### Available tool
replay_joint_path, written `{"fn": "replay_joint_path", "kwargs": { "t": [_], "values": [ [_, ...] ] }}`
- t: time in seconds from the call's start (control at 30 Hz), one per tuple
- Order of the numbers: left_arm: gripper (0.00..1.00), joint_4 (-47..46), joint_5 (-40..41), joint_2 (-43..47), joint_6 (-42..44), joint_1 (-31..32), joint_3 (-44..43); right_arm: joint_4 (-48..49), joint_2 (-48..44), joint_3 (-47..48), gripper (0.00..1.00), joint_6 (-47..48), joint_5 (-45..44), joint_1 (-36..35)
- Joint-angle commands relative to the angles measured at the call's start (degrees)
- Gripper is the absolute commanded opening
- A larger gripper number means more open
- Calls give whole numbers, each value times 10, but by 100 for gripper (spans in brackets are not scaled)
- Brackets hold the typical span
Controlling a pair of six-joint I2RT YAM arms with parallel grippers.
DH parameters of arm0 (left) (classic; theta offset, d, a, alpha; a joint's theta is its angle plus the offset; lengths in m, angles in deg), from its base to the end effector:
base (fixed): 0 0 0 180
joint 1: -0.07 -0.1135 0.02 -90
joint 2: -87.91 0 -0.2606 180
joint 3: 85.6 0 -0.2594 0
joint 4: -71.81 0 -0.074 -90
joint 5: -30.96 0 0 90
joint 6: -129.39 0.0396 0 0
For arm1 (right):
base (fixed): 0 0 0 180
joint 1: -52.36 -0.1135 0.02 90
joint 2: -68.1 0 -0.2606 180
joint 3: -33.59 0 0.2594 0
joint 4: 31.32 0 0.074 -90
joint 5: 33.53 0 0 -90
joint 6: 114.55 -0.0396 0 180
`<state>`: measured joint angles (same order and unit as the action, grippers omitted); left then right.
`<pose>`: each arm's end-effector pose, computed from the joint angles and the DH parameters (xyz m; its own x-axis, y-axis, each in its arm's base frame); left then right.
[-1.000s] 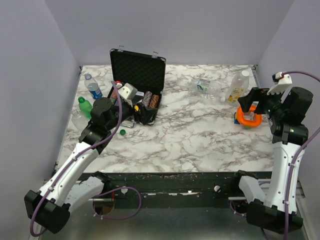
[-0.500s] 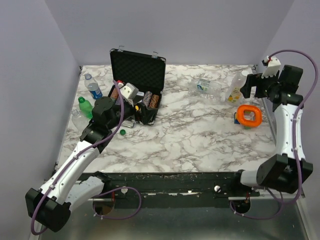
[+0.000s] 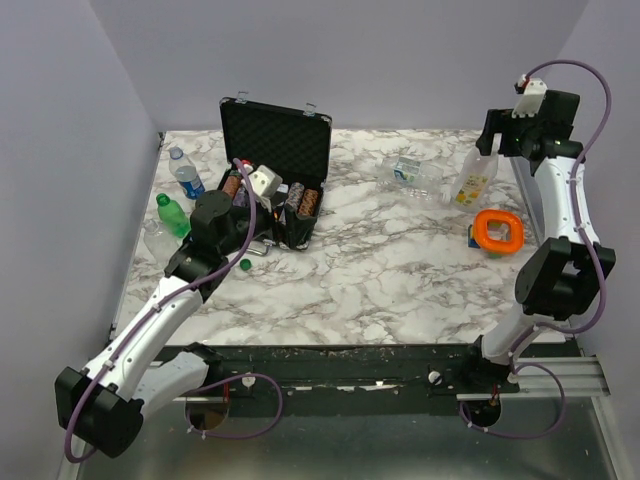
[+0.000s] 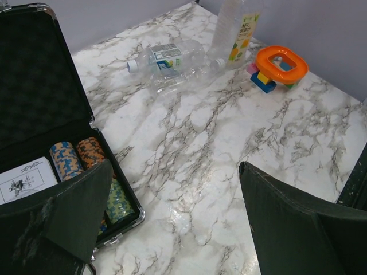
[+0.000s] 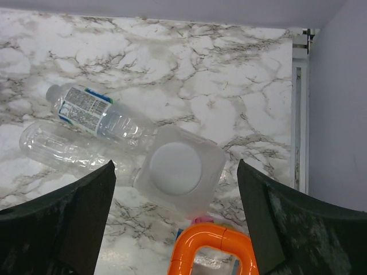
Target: Unscrew the bottle caps
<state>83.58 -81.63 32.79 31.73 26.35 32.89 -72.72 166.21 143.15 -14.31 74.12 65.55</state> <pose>0.2074 -0.1194 0.3458 -0.1835 -0.0466 -0.9819 0.7338 0.6582 -0.1684 0.3998 -0.0814 0.3672 -0.4715 -0.0635 -0.8796 -0.1241 0.9923 -0.0051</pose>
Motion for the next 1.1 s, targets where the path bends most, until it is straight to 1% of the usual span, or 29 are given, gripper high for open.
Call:
{"fn": "replay_joint_path", "kwargs": {
  "t": [0.0,0.23,0.47,0.53,0.57,0.63,0.7,0.83,0.97,1.03,1.07],
  "values": [
    [99,-7,0,-8,12,0,-10,-8,38,40,92,-15,-46,-2],
    [99,-7,-3,-19,11,0,-9,-25,80,76,79,-10,-37,-14],
    [99,-8,-4,-21,12,0,-9,-26,80,56,78,-1,-62,-24],
    [99,-8,-5,-22,10,-1,-10,-25,78,52,73,0,-65,-24],
    [99,-8,-6,-21,11,0,-9,-25,76,50,68,0,-65,-24],
    [99,-8,-5,-21,11,0,-9,-26,76,51,64,0,-66,-25],
    [99,-8,-5,-21,11,-1,-9,-30,76,52,64,1,-70,-25],
    [99,-7,-5,-20,11,0,-10,-31,72,45,67,4,-79,-25],
    [99,-7,-7,-20,11,0,-10,-34,66,37,68,6,-80,-25],
    [99,-6,-7,-20,11,0,-10,-34,64,33,64,7,-81,-25],
    [99,-7,-7,-20,11,0,-10,-36,63,30,59,7,-81,-25]
  ]
}}
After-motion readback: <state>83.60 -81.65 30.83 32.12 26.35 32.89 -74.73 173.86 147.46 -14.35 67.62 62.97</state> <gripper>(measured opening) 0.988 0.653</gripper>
